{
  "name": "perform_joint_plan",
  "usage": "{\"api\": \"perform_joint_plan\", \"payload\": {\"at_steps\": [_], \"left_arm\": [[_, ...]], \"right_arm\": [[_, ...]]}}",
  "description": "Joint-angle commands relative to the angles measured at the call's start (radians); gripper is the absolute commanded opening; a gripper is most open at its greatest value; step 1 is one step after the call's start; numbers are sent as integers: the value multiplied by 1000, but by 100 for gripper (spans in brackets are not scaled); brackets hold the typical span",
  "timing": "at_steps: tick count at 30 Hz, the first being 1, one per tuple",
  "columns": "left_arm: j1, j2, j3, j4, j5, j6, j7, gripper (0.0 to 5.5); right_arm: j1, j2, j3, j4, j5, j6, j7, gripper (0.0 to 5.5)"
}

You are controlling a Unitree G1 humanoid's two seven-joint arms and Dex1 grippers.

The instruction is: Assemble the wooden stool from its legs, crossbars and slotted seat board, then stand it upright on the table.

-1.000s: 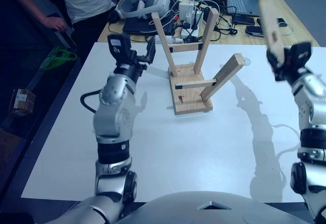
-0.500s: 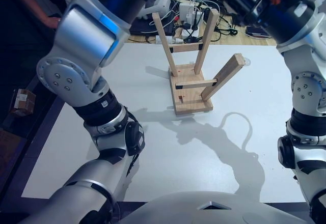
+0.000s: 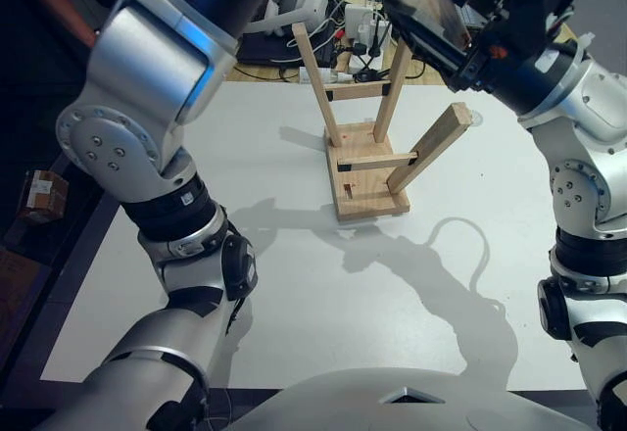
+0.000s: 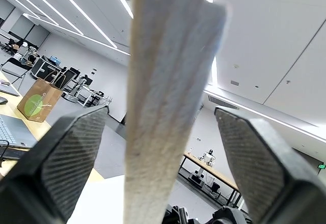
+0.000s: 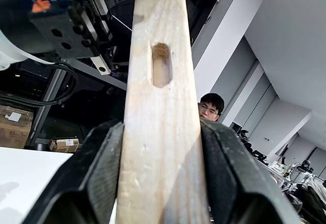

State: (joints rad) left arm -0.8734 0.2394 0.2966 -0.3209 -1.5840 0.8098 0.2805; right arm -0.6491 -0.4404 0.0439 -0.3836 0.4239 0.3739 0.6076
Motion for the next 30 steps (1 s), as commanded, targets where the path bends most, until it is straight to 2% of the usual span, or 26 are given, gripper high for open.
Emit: {"api": "perform_joint_plan", "payload": {"at_steps": [1,9,19,27,30], "left_arm": [[12,18,-31,-17,-17,-16,4,377],[36,42,-63,-38,5,-32,-35,377],[186,114,-61,-103,-17,-39,-86,377],[335,124,-65,-139,-47,-66,-133,377],[358,124,-72,-118,27,-92,-118,377]], "right_arm": [[10,-7,4,1,-19,-18,13,207],[23,2,-1,-5,-25,-7,10,207],[227,186,120,-200,-24,95,-208,207],[406,177,142,-171,-63,5,-171,207],[421,201,129,-167,-50,-15,-177,207]]}}
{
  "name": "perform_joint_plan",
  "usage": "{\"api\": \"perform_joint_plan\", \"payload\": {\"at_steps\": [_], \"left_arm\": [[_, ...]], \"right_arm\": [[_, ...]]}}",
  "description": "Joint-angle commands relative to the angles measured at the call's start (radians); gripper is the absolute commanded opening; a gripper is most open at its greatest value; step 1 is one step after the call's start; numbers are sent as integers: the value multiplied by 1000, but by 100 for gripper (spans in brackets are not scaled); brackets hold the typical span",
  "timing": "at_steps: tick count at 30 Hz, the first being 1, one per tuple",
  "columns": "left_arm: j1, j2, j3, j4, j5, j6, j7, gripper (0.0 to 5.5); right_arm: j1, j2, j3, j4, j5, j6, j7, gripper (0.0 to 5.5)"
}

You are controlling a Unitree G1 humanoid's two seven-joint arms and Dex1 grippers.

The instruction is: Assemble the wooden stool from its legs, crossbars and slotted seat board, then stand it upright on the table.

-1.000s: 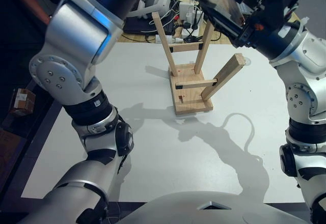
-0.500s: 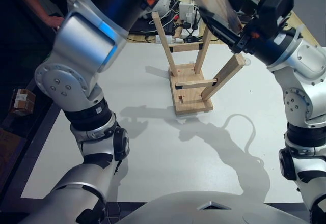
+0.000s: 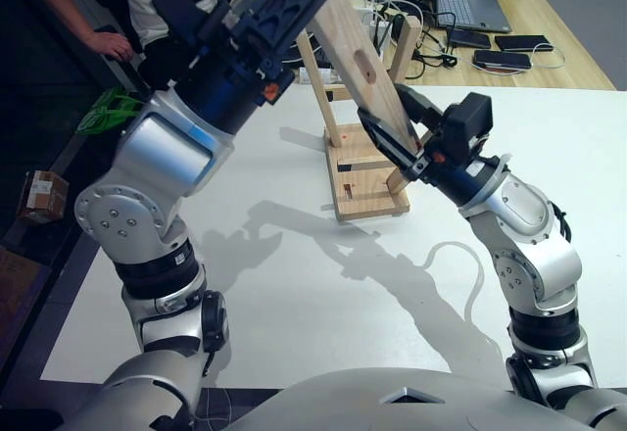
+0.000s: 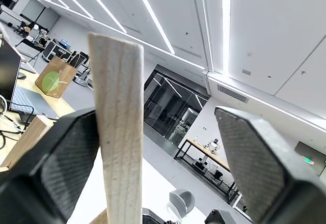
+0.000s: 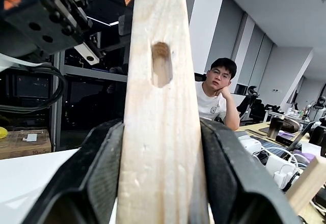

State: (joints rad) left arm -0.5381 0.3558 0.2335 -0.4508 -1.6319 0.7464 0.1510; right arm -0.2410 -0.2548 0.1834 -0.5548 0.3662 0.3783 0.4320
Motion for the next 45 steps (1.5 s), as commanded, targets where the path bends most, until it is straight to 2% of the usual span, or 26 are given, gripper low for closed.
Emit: {"api": "perform_joint_plan", "payload": {"at_steps": [1,3,7,11,15,18,22,25,32,35,45], "left_arm": [[24,9,-6,22,110,-42,19,377],[16,20,-8,33,238,-81,38,377],[15,46,-53,81,641,-204,89,377],[96,79,-149,92,966,-290,64,377],[220,17,-187,130,1121,-356,42,377],[321,-19,-206,190,1228,-431,15,377],[433,-77,-228,241,1330,-542,-18,377],[474,-105,-248,255,1388,-588,-44,377],[519,-141,-290,360,1511,-637,-88,377],[525,-170,-272,444,1549,-673,-65,377],[516,-209,-252,482,1581,-720,-96,377]], "right_arm": [[3,33,-29,5,25,-18,-16,207],[-46,77,-95,11,81,-1,-63,207],[-198,125,-268,58,214,36,-183,207],[-301,64,-437,174,276,33,-244,207],[-226,-21,-517,313,204,-15,-220,207],[-74,-38,-505,420,119,-68,-186,207],[166,-25,-384,560,-11,-134,-111,207],[244,0,-332,613,-62,-168,-96,207],[276,27,-286,683,-112,-209,-84,207],[266,37,-284,717,-124,-230,-97,207],[256,49,-274,739,-138,-263,-95,207]]}}
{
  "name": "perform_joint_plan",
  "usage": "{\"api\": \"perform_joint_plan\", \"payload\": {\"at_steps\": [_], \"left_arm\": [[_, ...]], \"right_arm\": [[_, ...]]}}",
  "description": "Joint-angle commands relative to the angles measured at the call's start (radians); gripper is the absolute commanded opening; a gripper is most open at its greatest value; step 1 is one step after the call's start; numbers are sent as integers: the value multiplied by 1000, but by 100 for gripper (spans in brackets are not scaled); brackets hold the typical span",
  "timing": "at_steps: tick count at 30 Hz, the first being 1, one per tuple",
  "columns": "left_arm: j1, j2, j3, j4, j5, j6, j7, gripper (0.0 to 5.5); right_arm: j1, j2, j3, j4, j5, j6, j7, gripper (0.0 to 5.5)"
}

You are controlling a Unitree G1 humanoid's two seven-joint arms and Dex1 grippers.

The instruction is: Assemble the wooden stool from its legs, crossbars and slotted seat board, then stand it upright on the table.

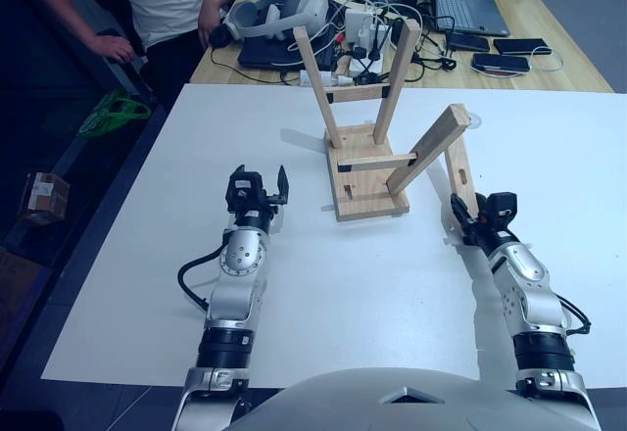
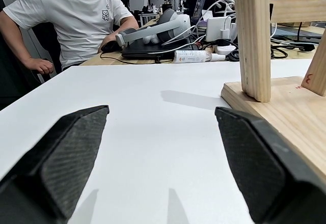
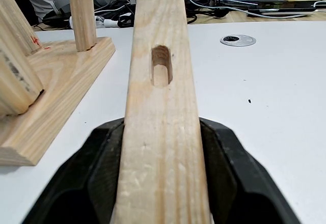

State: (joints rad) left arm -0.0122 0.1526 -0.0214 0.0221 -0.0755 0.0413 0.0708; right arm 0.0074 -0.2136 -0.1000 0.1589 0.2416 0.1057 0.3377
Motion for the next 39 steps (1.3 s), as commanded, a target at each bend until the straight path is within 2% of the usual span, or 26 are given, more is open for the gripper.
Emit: {"api": "perform_joint_plan", "payload": {"at_steps": [1,21,39], "left_arm": [[-10,-7,3,10,29,-16,-19,377],[-7,-46,26,9,32,-59,-84,377],[-28,-56,42,33,62,-1,-53,377]], "right_arm": [[7,9,10,27,-14,8,-1,207],[13,20,18,56,-32,-3,3,207],[12,24,25,86,-46,-8,-4,207]]}}
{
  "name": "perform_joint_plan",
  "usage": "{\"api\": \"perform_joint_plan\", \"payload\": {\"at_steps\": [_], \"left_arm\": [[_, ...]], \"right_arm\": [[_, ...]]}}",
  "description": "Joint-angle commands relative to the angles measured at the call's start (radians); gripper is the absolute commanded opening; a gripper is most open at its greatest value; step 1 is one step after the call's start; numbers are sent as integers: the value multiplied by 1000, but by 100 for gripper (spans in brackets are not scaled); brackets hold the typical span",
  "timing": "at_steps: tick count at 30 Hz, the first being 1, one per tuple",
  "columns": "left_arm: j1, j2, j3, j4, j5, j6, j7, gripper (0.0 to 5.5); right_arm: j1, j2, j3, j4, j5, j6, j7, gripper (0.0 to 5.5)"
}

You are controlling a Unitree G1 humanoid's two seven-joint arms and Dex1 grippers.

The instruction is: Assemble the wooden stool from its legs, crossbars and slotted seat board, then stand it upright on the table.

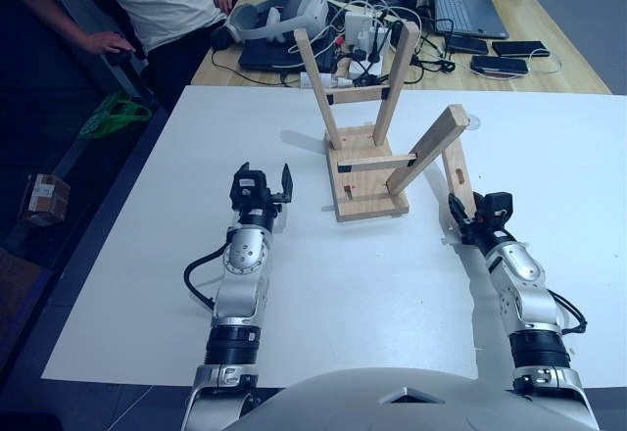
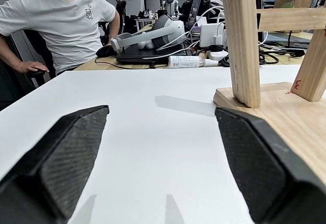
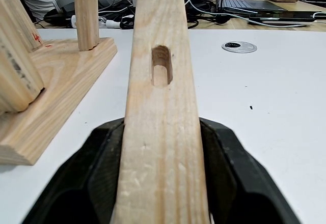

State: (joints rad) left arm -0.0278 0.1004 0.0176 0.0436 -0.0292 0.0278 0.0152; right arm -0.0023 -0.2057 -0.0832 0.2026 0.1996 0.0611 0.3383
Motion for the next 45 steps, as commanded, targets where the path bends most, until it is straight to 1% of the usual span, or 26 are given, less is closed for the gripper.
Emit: {"api": "perform_joint_plan", "payload": {"at_steps": [1,12,17,20,21,25,29,34,36,37,40,45], "left_arm": [[-14,-3,3,13,16,11,3,377],[-16,-3,3,24,35,-1,3,377],[-10,-5,-2,20,42,-1,3,377],[-8,-7,-2,19,47,-4,4,377],[-7,-9,-2,20,49,-5,5,368],[-13,-17,-7,27,53,-8,9,368],[-20,-22,-4,37,55,-12,8,368],[-20,-30,9,49,48,-8,8,368],[-15,-32,8,52,48,-27,4,341],[-14,-35,9,53,50,-19,9,318],[-21,-36,13,60,57,0,20,314],[-28,-35,16,63,61,8,24,311]], "right_arm": [[22,18,8,43,-2,37,-5,207],[-10,42,-15,68,-6,26,-66,207],[0,32,2,67,-34,42,-69,207],[-5,17,10,18,-23,75,-43,207],[-12,13,7,6,-18,83,-41,226],[-44,-5,-8,-18,-8,112,-31,291],[-69,-13,-5,-50,6,206,-33,349],[-105,-46,25,-82,1,341,-5,349],[-118,-58,34,-81,-7,379,-4,355],[-123,-63,37,-80,-12,393,-6,355],[-131,-66,37,-78,-24,420,-14,355],[-139,-66,41,-76,-42,431,-16,262]]}}
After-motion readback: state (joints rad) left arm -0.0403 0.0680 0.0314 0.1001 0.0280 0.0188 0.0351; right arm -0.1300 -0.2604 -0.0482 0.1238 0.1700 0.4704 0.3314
